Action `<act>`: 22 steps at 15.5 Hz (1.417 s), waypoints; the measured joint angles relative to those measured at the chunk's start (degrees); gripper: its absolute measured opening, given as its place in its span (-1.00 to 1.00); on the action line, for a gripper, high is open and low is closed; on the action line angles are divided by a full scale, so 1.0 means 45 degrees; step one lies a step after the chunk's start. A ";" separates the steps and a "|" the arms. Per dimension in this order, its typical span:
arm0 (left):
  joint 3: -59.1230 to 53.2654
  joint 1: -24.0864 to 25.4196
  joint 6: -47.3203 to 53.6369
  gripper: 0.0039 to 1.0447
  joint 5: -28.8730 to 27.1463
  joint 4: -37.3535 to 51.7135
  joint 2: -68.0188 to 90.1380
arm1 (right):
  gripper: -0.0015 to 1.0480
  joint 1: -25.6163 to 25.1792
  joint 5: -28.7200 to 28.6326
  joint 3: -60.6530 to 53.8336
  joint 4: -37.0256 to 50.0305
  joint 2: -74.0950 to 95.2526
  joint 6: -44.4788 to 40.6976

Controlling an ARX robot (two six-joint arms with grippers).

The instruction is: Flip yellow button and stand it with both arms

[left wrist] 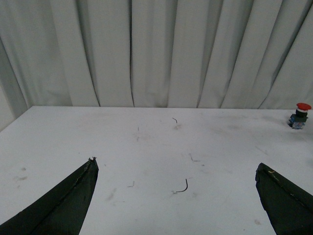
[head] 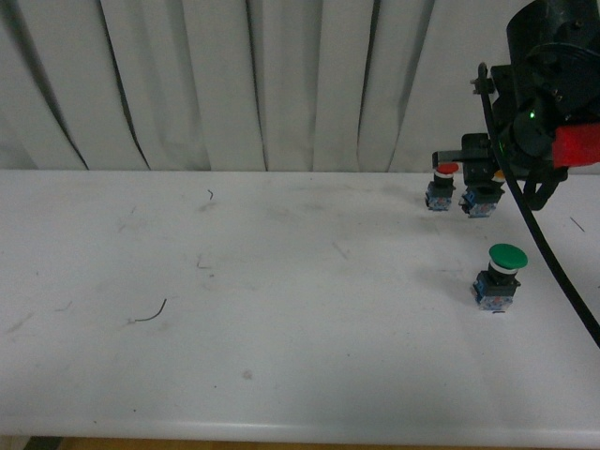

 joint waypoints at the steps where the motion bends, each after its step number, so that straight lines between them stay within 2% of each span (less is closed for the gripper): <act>1: 0.0000 0.0000 0.0000 0.88 -0.0005 0.0000 0.0000 | -0.31 0.0010 0.0005 0.0151 -0.0136 0.0117 0.0053; 18: 0.0000 0.0000 0.0000 0.88 -0.0005 0.0000 0.0000 | -0.31 0.0238 0.0170 0.1200 -0.0884 0.1710 0.0486; 19: 0.0000 0.0000 0.0000 0.88 0.0000 0.0000 0.0000 | -0.25 0.0238 0.0189 0.1200 -0.0884 0.1710 0.0476; 22: 0.0000 0.0000 0.0000 0.88 0.0000 0.0000 0.0000 | 0.46 0.0238 0.0209 0.1239 -0.0889 0.1710 0.0520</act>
